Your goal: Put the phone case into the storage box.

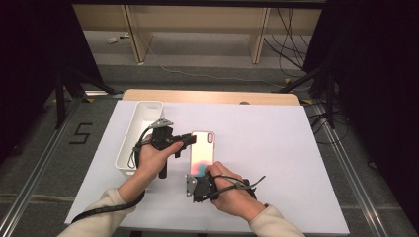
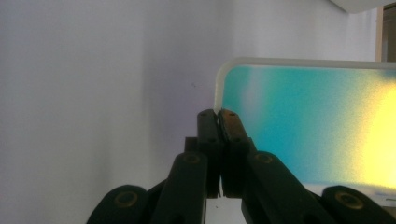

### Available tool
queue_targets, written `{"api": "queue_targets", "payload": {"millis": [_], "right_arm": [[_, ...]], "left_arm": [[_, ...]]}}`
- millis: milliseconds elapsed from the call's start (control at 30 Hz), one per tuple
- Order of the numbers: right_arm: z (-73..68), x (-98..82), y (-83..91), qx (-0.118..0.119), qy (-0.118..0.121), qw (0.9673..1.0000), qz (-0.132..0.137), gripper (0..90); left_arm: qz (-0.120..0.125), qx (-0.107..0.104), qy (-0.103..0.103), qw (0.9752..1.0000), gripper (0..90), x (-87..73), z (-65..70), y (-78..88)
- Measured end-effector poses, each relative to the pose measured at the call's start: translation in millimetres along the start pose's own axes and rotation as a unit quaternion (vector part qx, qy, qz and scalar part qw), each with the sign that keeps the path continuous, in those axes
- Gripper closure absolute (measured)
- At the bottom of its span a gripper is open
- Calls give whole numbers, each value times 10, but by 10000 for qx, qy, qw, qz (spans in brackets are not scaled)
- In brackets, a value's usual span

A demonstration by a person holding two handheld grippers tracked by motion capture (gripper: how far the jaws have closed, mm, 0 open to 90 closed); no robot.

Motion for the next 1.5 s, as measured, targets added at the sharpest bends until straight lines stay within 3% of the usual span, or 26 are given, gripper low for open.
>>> {"api": "queue_targets", "payload": {"millis": [133,267,400,467,600,867,900,1067,1200,1233,1333,1367,1400,1433,1467,1500], "right_arm": [[-7,-4,-14,32,33,10000,-27,893],[-18,-2,-31,36,-25,10000,1,894],[2,-5,-31,19,72,10000,-41,894],[-14,-3,-40,-6,-48,10000,-1,894],[8,-7,-41,-2,10,10000,-11,893],[15,-18,-48,-61,-97,9999,-5,889],[27,-22,-46,-38,-27,10000,0,887],[45,-28,-35,-88,-140,9998,80,877],[84,-43,-21,-53,-252,9995,200,793],[97,-40,-23,-81,-256,9990,348,762],[126,-42,-12,-74,-422,9975,562,644],[113,-39,-7,-55,-586,9964,608,618],[146,-42,1,-107,-452,9968,654,583],[123,-41,8,-68,-714,9950,700,557],[156,-46,20,-100,-661,9945,804,526],[154,-51,27,-66,-816,9930,857,500]], "left_arm": [[33,-101,141,9998,780,2,6,17],[41,-192,151,9997,799,25,40,48],[60,-267,219,9994,814,46,64,73],[53,-313,260,9992,820,52,62,82],[75,-309,304,9990,826,60,71,101],[115,-313,269,9991,831,73,97,124],[132,-339,233,9991,831,76,102,128],[215,-337,96,9992,832,106,145,162],[236,-324,20,9992,833,112,119,172],[241,-329,0,9992,832,112,111,176],[270,-323,-16,9991,832,118,98,186],[296,-329,-45,9990,832,123,94,191],[294,-290,-71,9991,832,127,93,199],[308,-301,-135,9990,832,133,83,205],[305,-282,-113,9991,832,136,79,212],[326,-286,-84,9990,832,138,74,216]]}}
Point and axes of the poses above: each handheld gripper's, and its own axes: y roughly backward along the jaws, x roughly out of its top, z roughly to its right, the point moved 2 cm from there along -y, roughly forward along the jaws, and after that the axes turned 3 degrees about -y, right-handed, at the moved point
